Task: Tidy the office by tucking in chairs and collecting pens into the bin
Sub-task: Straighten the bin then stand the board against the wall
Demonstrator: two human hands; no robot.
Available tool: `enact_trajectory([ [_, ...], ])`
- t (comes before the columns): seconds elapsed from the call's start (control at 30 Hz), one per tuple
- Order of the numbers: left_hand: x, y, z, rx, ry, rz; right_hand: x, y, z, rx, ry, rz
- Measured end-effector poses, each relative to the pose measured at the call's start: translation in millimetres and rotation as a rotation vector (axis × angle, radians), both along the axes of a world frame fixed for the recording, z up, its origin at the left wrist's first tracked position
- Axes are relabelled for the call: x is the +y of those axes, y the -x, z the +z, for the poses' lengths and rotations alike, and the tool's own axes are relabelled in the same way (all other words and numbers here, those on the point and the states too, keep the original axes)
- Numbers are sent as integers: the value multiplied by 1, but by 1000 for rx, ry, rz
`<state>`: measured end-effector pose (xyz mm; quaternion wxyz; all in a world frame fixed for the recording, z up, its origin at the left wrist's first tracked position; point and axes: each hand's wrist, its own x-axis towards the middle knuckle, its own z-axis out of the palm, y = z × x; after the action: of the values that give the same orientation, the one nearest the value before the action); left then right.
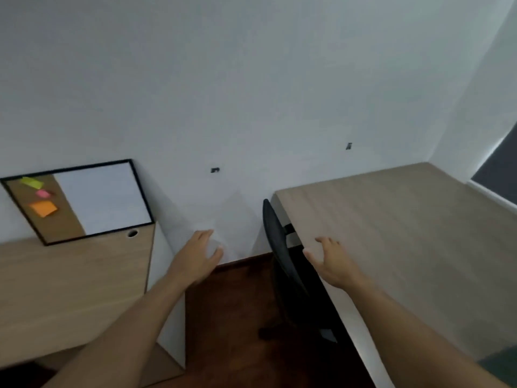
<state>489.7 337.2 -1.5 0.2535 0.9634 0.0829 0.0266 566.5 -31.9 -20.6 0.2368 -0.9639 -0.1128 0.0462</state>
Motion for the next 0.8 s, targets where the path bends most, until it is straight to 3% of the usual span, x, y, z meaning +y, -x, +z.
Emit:
enact_trajectory([
  [0.37, 213, 26, 16, -68, 26, 232, 238, -67, 36, -88, 27, 236],
  [0.8, 420, 43, -5, -67, 81, 464, 471, -108, 25, -76, 41, 418],
])
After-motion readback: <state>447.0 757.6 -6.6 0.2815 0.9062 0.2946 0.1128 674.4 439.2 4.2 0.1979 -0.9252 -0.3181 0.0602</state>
